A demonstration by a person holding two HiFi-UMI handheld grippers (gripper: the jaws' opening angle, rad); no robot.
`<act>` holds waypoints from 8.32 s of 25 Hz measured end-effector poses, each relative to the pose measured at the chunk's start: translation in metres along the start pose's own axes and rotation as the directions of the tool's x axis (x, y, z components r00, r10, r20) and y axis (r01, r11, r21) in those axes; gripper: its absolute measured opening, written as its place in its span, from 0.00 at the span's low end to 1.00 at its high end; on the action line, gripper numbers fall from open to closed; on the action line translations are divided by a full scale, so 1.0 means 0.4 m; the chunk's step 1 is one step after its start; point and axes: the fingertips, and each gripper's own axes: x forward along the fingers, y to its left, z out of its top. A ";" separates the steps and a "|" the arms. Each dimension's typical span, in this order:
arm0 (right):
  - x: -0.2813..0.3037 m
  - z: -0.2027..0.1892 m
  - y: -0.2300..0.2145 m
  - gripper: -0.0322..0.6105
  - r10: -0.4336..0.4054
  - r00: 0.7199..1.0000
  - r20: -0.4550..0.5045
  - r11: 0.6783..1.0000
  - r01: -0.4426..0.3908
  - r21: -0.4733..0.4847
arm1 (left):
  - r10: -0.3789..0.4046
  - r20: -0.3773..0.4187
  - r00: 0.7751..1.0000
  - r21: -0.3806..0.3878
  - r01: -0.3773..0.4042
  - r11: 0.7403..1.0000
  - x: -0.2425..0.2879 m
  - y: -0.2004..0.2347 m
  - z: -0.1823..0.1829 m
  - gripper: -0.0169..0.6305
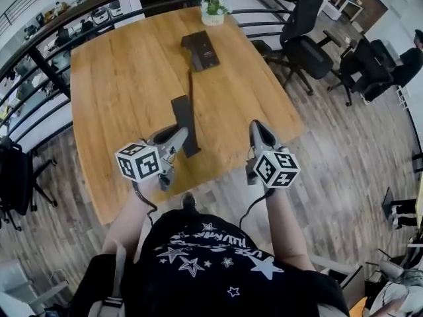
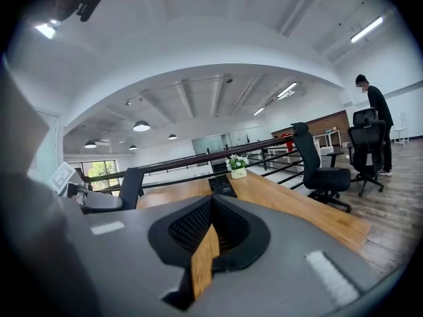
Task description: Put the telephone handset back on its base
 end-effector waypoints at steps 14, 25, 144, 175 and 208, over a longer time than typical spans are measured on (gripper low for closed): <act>0.126 0.086 -0.046 0.05 0.005 1.000 0.007 1.000 -0.004 -0.028 | -0.041 -0.001 0.999 0.007 0.041 0.999 0.104 0.059 0.097 0.15; 0.384 0.119 -0.093 0.05 0.197 0.978 -0.063 0.980 -0.198 -0.006 | 0.096 0.048 0.994 -0.021 -0.095 0.995 0.208 0.125 0.164 0.15; 0.586 0.096 0.014 0.05 0.445 0.885 -0.138 0.896 -0.438 0.077 | 0.263 0.050 0.963 0.203 -0.268 0.942 0.268 0.294 0.298 0.36; 0.143 -0.054 0.179 0.05 0.157 0.987 -0.042 0.983 -0.152 0.101 | 0.039 -0.125 0.991 0.232 -0.009 0.973 -0.040 0.109 -0.006 0.15; -0.367 -0.138 0.284 0.05 0.198 0.980 -0.014 0.977 -0.197 0.078 | 0.007 -0.116 0.993 0.266 0.024 0.964 -0.254 -0.305 -0.264 0.08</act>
